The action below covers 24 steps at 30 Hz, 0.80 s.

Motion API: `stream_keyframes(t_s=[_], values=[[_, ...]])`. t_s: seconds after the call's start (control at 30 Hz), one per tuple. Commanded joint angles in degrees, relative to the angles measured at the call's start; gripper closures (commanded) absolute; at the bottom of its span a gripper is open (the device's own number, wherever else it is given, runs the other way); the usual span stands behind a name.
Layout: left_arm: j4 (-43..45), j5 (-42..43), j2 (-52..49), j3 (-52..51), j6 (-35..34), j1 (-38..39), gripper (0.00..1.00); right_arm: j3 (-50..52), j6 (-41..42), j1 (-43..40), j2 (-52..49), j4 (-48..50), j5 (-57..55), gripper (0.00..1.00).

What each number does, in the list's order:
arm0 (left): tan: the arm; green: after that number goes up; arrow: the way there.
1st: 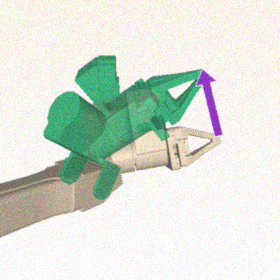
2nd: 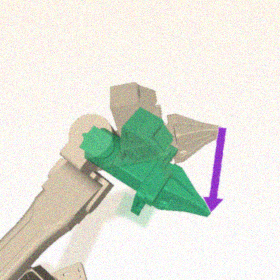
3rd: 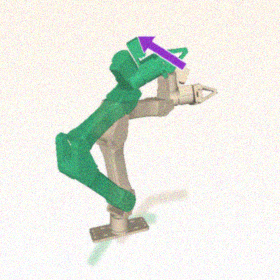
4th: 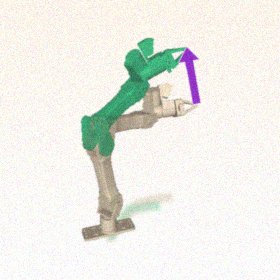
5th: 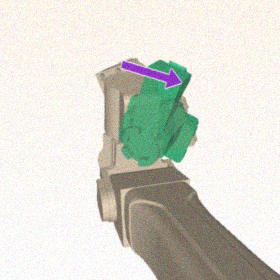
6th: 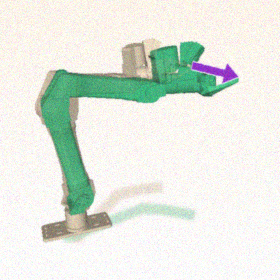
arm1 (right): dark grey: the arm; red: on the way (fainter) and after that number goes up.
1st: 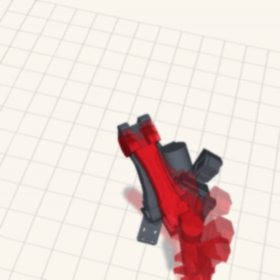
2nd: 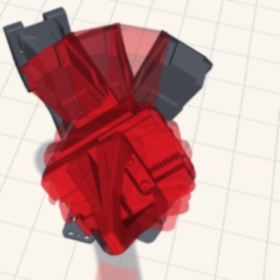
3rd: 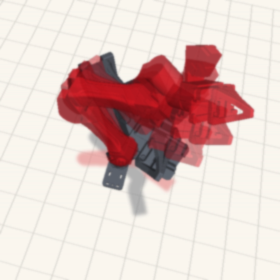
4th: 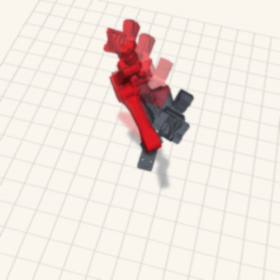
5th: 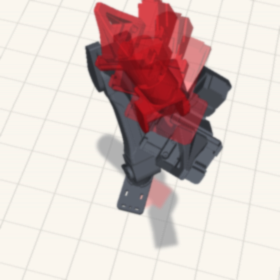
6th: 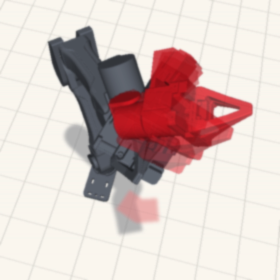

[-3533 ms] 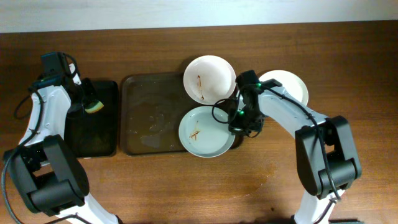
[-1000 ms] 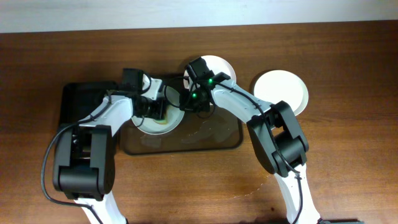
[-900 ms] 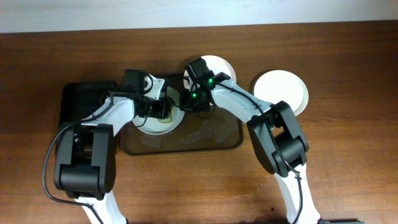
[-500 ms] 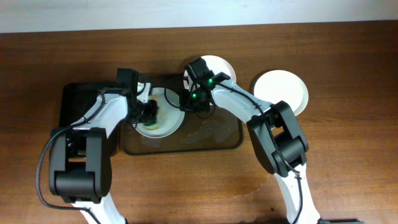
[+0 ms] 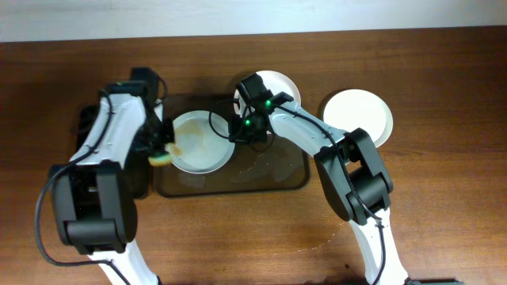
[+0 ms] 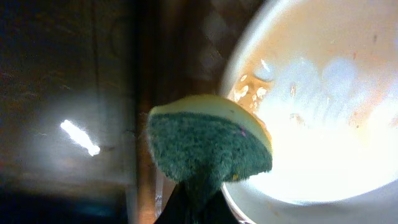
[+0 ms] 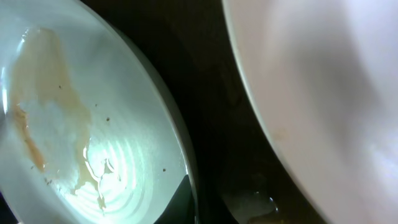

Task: Clean dirty plates on tray and stack at the side
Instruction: 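Scrub the held plate with the sponge in the left gripper, then stack the plate onto the first plate with the right gripper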

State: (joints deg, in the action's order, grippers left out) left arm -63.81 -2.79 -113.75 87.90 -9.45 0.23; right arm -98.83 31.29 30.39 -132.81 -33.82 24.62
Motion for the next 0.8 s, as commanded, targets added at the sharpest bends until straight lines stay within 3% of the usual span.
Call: stream_keyframes(t_s=[0.0,0.13,0.23,0.37,0.47,0.67,0.7,0.77], values=[[-3.32,4.07,2.14,8.37,2.89,-7.15,0.99,0.0,-3.15,-0.42,0.42,-0.98,-0.46,0.96],[2.49,4.15,0.81,8.72,2.82,-17.7,1.0,-1.51,-10.45,1.68,9.57,-6.12,-16.44,0.96],[5.88,4.11,-1.16,8.68,2.67,-19.32,0.99,-1.51,-19.02,7.56,16.17,-6.93,-38.77,0.96],[7.45,4.13,-4.35,8.68,2.67,-19.3,0.99,-1.49,-24.39,21.0,18.01,-3.63,-84.83,0.96],[8.33,4.13,-4.96,8.68,2.67,-19.3,0.99,-1.49,-28.11,26.21,18.01,0.72,-96.54,0.96],[8.35,4.13,-4.96,8.68,2.67,-19.3,1.0,-1.49,-28.02,27.08,18.03,1.36,-103.67,0.96],[8.35,4.13,-4.96,8.68,2.67,-19.3,0.99,-1.49,-27.91,26.91,18.05,1.46,-100.04,0.96],[8.31,4.13,-4.96,8.68,2.67,-19.26,1.0,-1.49,-27.26,23.96,19.65,-2.54,-80.0,0.96]])
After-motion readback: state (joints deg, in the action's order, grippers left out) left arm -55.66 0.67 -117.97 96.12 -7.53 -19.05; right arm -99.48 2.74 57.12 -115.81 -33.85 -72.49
